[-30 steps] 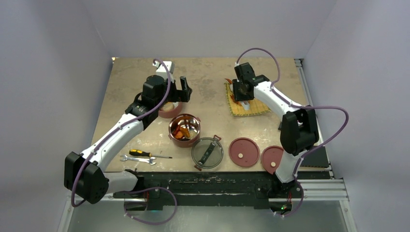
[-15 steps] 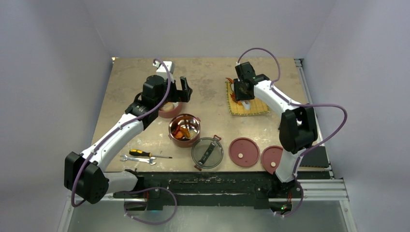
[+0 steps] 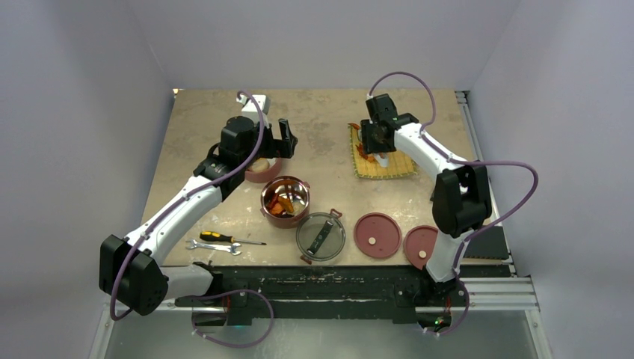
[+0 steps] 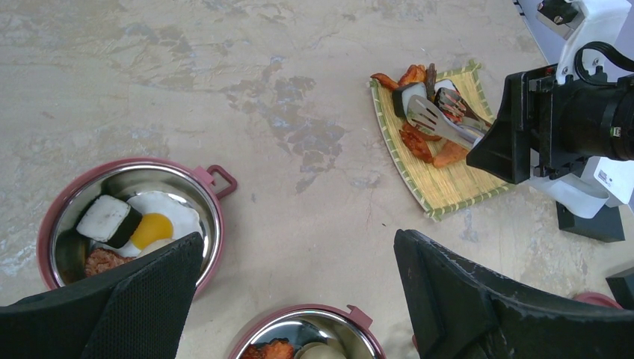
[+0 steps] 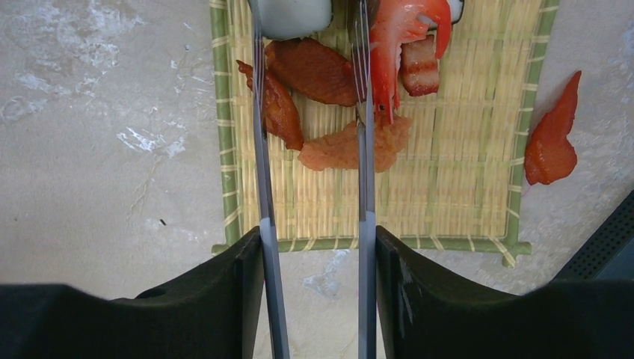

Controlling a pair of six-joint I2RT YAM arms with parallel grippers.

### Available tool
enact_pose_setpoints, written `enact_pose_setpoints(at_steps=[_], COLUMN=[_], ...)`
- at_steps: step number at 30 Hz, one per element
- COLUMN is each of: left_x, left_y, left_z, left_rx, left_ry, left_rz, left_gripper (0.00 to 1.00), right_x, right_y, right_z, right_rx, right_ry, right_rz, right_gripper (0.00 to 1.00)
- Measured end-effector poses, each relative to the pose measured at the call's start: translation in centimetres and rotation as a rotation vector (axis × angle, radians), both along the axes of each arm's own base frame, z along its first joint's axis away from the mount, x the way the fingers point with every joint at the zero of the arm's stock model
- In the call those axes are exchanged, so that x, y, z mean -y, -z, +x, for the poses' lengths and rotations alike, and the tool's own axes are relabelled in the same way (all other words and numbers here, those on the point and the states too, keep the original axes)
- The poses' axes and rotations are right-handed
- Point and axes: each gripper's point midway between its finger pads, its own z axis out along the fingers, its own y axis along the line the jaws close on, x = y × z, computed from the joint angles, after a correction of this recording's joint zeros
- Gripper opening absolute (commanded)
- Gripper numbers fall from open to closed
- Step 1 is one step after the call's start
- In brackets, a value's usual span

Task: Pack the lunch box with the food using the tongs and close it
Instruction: Pick up the fake food from the plate.

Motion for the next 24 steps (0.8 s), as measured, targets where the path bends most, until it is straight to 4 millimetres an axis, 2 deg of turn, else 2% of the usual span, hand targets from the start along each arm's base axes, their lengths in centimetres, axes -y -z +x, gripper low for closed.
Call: enact_pose_setpoints(at_steps=[6,12,24], left_x=[0.1,0.1,0.3], left_y=[0.0,0.1,0.3], left_z=[0.0,0.0,-0.1], left_rx=[-0.001,-0.003,-0.011], left_ry=[0.004,0.008,0.018], left_rz=[-0.001,-0.001,-0.002], left_gripper=[0.99,0.99,0.99], right_x=[-0.3,-0.7,-1.1], right_y=[-0.1,0.0,1.2], right_z=[0.2,0.4,1.2], right_rx=[0.004,0.006,-0.011], right_ry=[-0.024,-0.041,-0.051], right_rz=[0.013,0.026,0.02], right_gripper=[0.56,0.52,0.54])
